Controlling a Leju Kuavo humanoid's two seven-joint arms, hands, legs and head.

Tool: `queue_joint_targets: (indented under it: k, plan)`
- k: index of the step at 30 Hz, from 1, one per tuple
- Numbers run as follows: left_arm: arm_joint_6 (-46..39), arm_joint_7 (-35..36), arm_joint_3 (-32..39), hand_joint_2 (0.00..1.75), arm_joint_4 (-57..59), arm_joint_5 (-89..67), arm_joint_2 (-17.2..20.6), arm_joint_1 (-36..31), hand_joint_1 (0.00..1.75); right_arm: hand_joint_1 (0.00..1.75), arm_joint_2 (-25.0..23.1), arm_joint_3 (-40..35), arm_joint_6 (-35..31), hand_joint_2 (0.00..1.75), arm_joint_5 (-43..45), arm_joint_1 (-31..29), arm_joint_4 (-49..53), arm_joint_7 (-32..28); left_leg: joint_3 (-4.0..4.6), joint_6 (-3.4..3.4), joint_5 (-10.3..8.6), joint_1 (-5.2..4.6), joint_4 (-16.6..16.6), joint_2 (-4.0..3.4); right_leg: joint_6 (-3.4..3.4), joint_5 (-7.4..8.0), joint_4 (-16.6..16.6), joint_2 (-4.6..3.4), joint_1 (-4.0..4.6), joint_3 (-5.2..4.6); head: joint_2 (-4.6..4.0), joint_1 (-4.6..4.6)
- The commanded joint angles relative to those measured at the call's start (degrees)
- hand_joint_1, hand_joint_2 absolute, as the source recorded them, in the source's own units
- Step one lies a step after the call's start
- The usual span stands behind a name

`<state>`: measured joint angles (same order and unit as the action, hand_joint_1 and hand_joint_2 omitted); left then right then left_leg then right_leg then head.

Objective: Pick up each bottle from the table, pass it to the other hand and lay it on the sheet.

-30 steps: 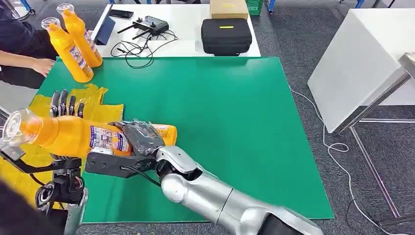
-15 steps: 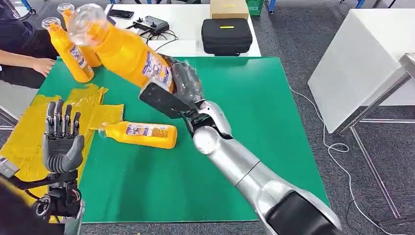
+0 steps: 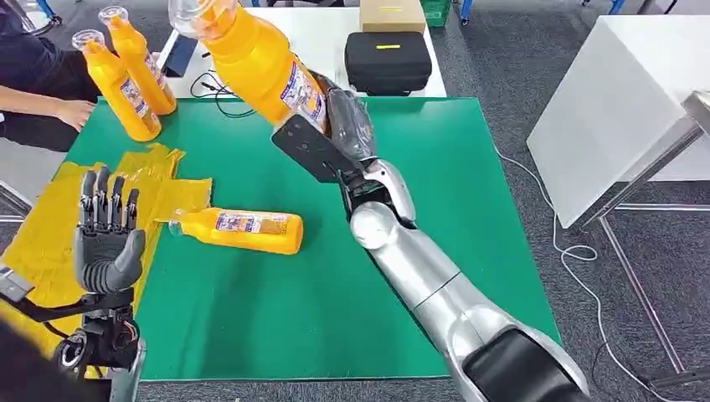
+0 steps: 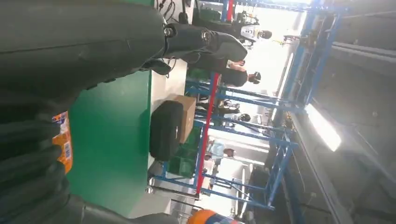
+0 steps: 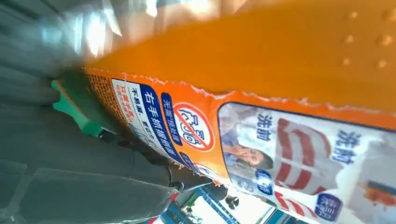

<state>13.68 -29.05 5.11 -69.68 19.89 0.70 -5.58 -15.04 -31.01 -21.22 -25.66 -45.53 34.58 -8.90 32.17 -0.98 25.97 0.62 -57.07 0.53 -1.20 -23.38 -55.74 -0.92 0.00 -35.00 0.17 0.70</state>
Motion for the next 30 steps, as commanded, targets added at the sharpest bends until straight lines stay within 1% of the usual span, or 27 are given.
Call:
queue_joint_targets:
  k: [1, 3, 4, 5, 8, 9, 10, 12, 13, 15, 16, 18, 19, 21, 22, 23, 24, 25, 27, 28, 29, 30]
  plan:
    - [0.1, -0.5, -3.0, 1.75, 10.7, -1.0, -0.8, -9.1, 0.0, 1.75, -2.4, 3.2, 3.1, 1.75, -7.2, -0.4, -7.7, 3.1, -0.28, 0.0, 0.04, -0.01, 0.1, 0.16, -0.02, -0.11, 0.1, 0.27, 0.0, 0.33, 0.0, 0.02]
    - [0.2, -0.4, -3.6, 1.75, 12.3, -1.2, -1.0, -10.7, 0.0, 1.75, -3.9, 2.5, 4.5, 1.75, -9.7, -0.5, -10.3, 5.4, -0.13, 0.01, 0.0, -0.01, 0.1, 0.1, -0.01, -0.05, 0.0, 0.17, -0.01, 0.17, 0.0, 0.0]
    - [0.3, -0.3, -3.9, 1.75, 12.8, -1.3, -1.0, -11.3, 0.0, 1.75, -4.4, 2.1, 5.2, 1.75, -10.4, -0.7, -11.5, 6.3, -0.29, 0.02, 0.05, 0.01, 0.1, 0.12, -0.01, -0.11, 0.0, 0.23, 0.01, 0.33, 0.0, 0.04]
    - [0.4, -0.3, -4.3, 1.75, 13.7, -1.5, -1.2, -12.2, 0.0, 1.75, -5.0, 1.8, 6.5, 1.75, -11.0, -0.9, -12.8, 7.4, -0.21, 0.02, 0.02, -0.01, 0.1, 0.12, -0.01, -0.09, 0.0, 0.21, -0.02, 0.25, 0.0, 0.02]
    - [0.1, -0.3, -4.6, 1.75, 15.0, -1.7, -1.7, -13.6, 0.0, 1.75, -5.0, -2.0, 9.6, 1.75, -11.2, -1.0, -13.1, 10.4, -0.21, 0.01, 0.03, -0.01, 0.1, 0.16, -0.01, -0.11, 0.0, 0.26, 0.0, 0.26, 0.0, 0.04]
    - [0.1, -0.3, -4.7, 1.75, 15.0, -1.8, -1.8, -13.7, 0.0, 1.75, -5.0, -3.0, 10.2, 1.75, -10.6, -1.0, -12.7, 10.9, -0.13, 0.0, 0.01, -0.01, 0.1, 0.1, -0.02, -0.06, 0.0, 0.18, -0.01, 0.16, 0.0, 0.04]
    - [-0.2, -0.3, -4.6, 1.75, 14.9, -1.8, -1.8, -13.6, 0.0, 1.75, -5.0, -4.2, 10.9, 1.75, -9.9, -1.0, -12.2, 11.4, -0.29, 0.01, 0.07, 0.02, 0.1, 0.11, -0.02, -0.12, 0.0, 0.24, 0.03, 0.33, 0.0, 0.02]
    - [-0.1, -0.3, -4.6, 1.75, 14.7, -1.8, -1.6, -13.4, 0.0, 1.75, -5.0, -5.2, 10.9, 1.75, -9.2, -1.0, -11.6, 12.1, -0.11, -0.01, 0.02, -0.01, 0.0, 0.01, -0.03, -0.05, 0.0, 0.1, -0.01, 0.12, 0.0, 0.04]
    - [-0.1, -0.3, -4.6, 1.75, 14.7, -1.8, -1.6, -13.4, 0.0, 1.75, -5.0, -5.2, 10.9, 1.75, -9.2, -1.0, -11.6, 12.1, -0.24, -0.01, 0.08, 0.01, 0.0, 0.02, -0.04, -0.1, 0.0, 0.14, 0.02, 0.27, 0.0, 0.02]
    - [-0.1, -0.3, -4.6, 1.75, 14.6, -1.9, -1.5, -13.2, 0.0, 1.75, -5.0, -5.4, 10.9, 1.75, -9.0, -1.0, -11.5, 12.2, -0.13, -0.01, 0.03, -0.02, 0.1, 0.0, -0.03, -0.06, 0.0, 0.09, -0.02, 0.14, 0.0, 0.02]
    - [-0.1, -0.3, -4.6, 1.75, 14.6, -1.9, -1.5, -13.2, 0.0, 1.75, -5.0, -5.4, 10.9, 1.75, -9.0, -1.0, -11.5, 12.2, -0.26, -0.01, 0.08, -0.01, 0.1, 0.04, -0.03, -0.12, 0.0, 0.16, -0.01, 0.28, 0.0, 0.02]
    - [-0.6, -0.4, -4.2, 1.75, 13.5, -1.9, -1.5, -12.4, 0.0, 1.75, -5.0, -9.5, 12.3, 1.75, -6.3, -1.5, -11.0, 12.9, -0.13, 0.0, 0.04, 0.0, 0.0, -0.01, -0.02, -0.06, 0.0, 0.09, 0.0, 0.14, 0.0, 0.02]
    - [-0.7, -0.4, -4.0, 1.75, 13.0, -1.8, -1.5, -12.0, 0.0, 1.75, -5.0, -11.0, 12.5, 1.75, -5.3, -1.6, -10.6, 13.1, -0.26, 0.0, 0.09, 0.01, 0.0, 0.03, -0.03, -0.13, 0.0, 0.16, 0.01, 0.29, 0.0, 0.02]
    - [-1.0, -0.2, -3.6, 1.75, 11.9, -1.7, -1.6, -11.2, 0.0, 1.75, -5.0, -14.4, 13.3, 1.75, -3.3, -2.0, -9.8, 14.3, -0.06, 0.0, 0.03, -0.02, 0.0, -0.07, -0.02, -0.03, 0.0, 0.02, -0.02, 0.07, 0.0, 0.02]
    - [-1.0, -0.1, -3.4, 1.75, 11.3, -1.7, -1.6, -10.8, 0.0, 1.75, -5.0, -16.4, 13.6, 1.75, -2.0, -2.1, -9.3, 15.1, -0.25, 0.01, 0.12, 0.0, 0.0, -0.13, -0.02, -0.11, 0.0, 0.0, 0.0, 0.24, 0.0, 0.02]
    - [-0.9, 0.0, -3.2, 1.75, 10.9, -1.6, -1.7, -10.4, 0.0, 1.75, -5.0, -18.2, 13.9, 1.75, -0.9, -2.2, -8.9, 15.9, -0.08, 0.01, 0.05, 0.0, 0.0, -0.1, -0.01, -0.04, 0.0, -0.01, -0.02, 0.09, 0.0, 0.02]
    - [-0.8, 0.0, -3.1, 1.75, 10.6, -1.7, -1.9, -10.2, 0.0, 1.75, -5.0, -19.4, 13.7, 1.75, 0.2, -2.4, -8.8, 16.1, -0.04, 0.0, 0.03, 0.0, 0.0, -0.08, -0.01, -0.03, 0.0, 0.01, -0.02, 0.06, 0.0, 0.02]
    - [-0.9, 0.1, -3.0, 1.75, 10.3, -1.8, -2.1, -10.1, 0.0, 1.75, -5.0, -20.7, 13.8, 1.75, 0.8, -2.4, -8.6, 16.2, -0.21, 0.01, 0.11, 0.0, 0.0, -0.1, -0.02, -0.11, 0.0, 0.03, -0.01, 0.21, 0.0, 0.02]
    - [-0.9, 0.3, -2.9, 1.75, 9.7, -2.0, -2.2, -9.9, 0.0, 1.75, -5.0, -22.7, 13.6, 1.75, 2.1, -2.5, -8.0, 16.8, -0.2, 0.01, 0.12, 0.02, 0.0, -0.09, -0.02, -0.12, 0.0, 0.05, 0.02, 0.22, 0.0, 0.02]
    - [-0.9, 0.3, -2.8, 1.75, 9.6, -2.1, -2.2, -9.9, 0.0, 1.75, -5.0, -23.4, 13.6, 1.75, 2.4, -2.6, -7.7, 16.9, -0.06, 0.0, 0.05, 0.0, 0.0, -0.06, -0.02, -0.05, 0.0, 0.04, -0.01, 0.09, 0.0, 0.02]
    - [-0.9, 0.5, -2.7, 1.75, 9.4, -2.2, -2.3, -9.9, 0.0, 1.75, -5.0, -24.5, 13.4, 1.75, 3.3, -2.9, -7.5, 17.1, -0.2, 0.01, 0.12, 0.01, 0.0, -0.09, -0.02, -0.12, 0.0, 0.05, 0.02, 0.22, 0.0, 0.02]
    - [-0.9, 0.7, -2.7, 1.75, 9.4, -2.4, -2.4, -10.0, 0.0, 1.75, -5.0, -25.1, 13.3, 1.75, 3.7, -3.0, -7.4, 17.3, -0.16, 0.0, 0.1, 0.0, 0.0, -0.09, -0.03, -0.1, 0.0, 0.03, 0.0, 0.17, 0.0, 0.02]
